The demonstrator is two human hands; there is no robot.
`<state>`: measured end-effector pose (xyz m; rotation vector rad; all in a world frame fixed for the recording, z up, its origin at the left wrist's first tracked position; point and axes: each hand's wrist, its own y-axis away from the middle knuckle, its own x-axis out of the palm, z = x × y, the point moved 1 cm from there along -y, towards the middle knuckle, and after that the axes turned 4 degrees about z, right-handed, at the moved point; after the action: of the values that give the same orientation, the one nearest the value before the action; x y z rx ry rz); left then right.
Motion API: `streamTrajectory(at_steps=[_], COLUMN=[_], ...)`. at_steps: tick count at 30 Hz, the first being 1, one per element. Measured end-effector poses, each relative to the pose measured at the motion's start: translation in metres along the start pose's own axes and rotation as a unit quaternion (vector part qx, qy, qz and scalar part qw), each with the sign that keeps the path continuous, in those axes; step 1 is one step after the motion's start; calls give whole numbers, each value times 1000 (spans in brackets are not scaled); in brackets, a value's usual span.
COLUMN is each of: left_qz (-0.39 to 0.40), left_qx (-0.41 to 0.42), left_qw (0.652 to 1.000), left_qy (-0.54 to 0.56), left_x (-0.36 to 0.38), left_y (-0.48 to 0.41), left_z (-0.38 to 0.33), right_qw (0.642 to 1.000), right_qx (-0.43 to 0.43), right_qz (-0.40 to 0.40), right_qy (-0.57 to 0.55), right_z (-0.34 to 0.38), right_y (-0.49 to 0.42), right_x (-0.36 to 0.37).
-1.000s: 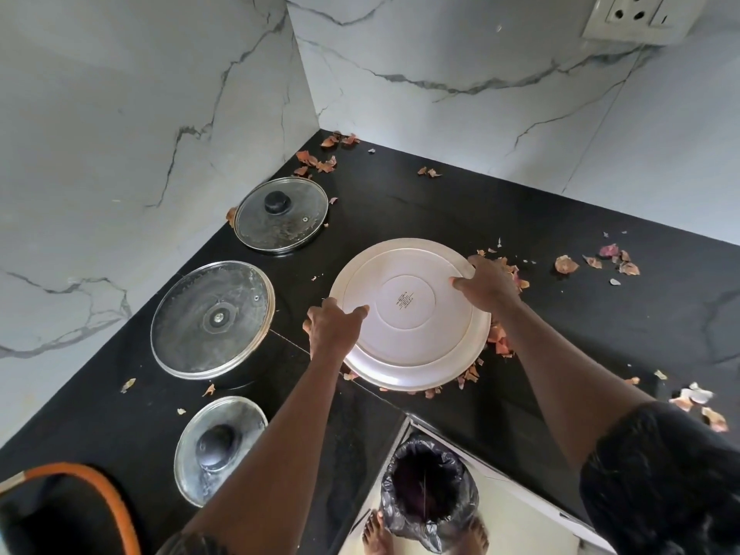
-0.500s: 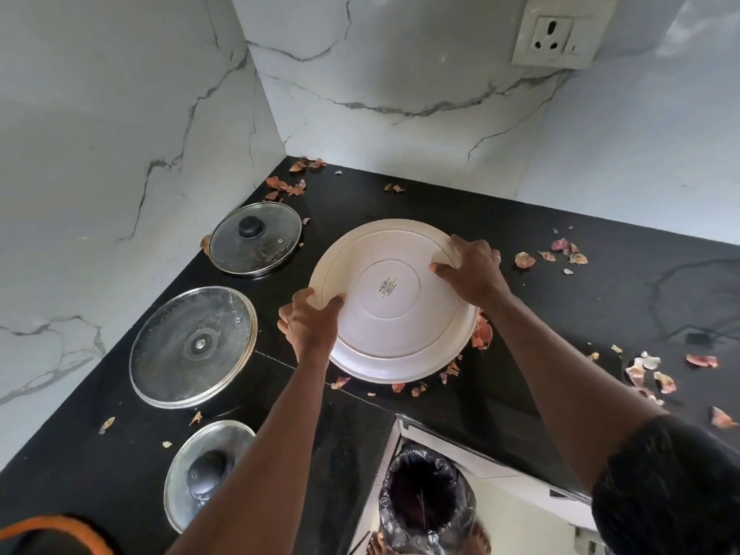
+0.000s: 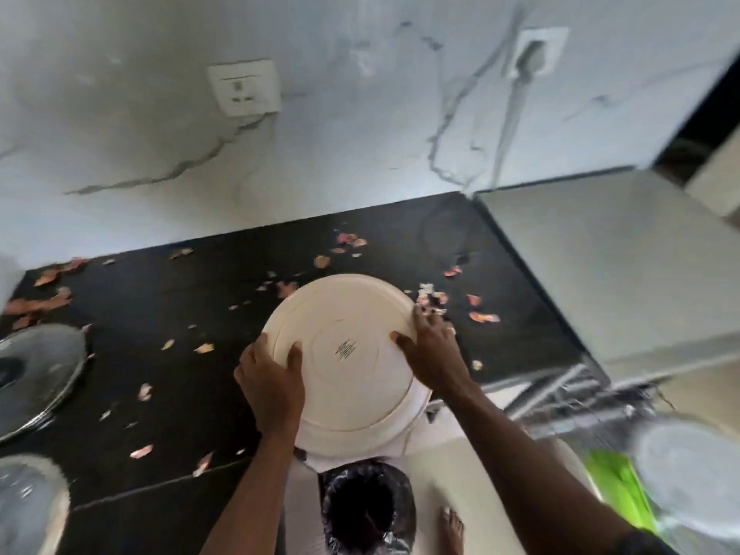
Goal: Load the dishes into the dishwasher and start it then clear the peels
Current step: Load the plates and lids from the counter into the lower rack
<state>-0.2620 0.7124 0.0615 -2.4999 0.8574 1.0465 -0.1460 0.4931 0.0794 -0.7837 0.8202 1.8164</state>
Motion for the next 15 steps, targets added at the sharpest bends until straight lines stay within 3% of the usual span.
streamTrajectory(at_steps=[8, 15], left_qz=[85, 126], left_qx=[164, 208], left_qw=[982, 969], left_qy=[-48, -33], left_x=[58, 108], left_y=[77, 194], left_z=[-68, -123], right_qw=[988, 969], right_qx=[112, 167], right_qz=[-92, -143], right_qy=[-56, -111], right_z=[-118, -233], right_y=[88, 176], right_x=[-47, -86])
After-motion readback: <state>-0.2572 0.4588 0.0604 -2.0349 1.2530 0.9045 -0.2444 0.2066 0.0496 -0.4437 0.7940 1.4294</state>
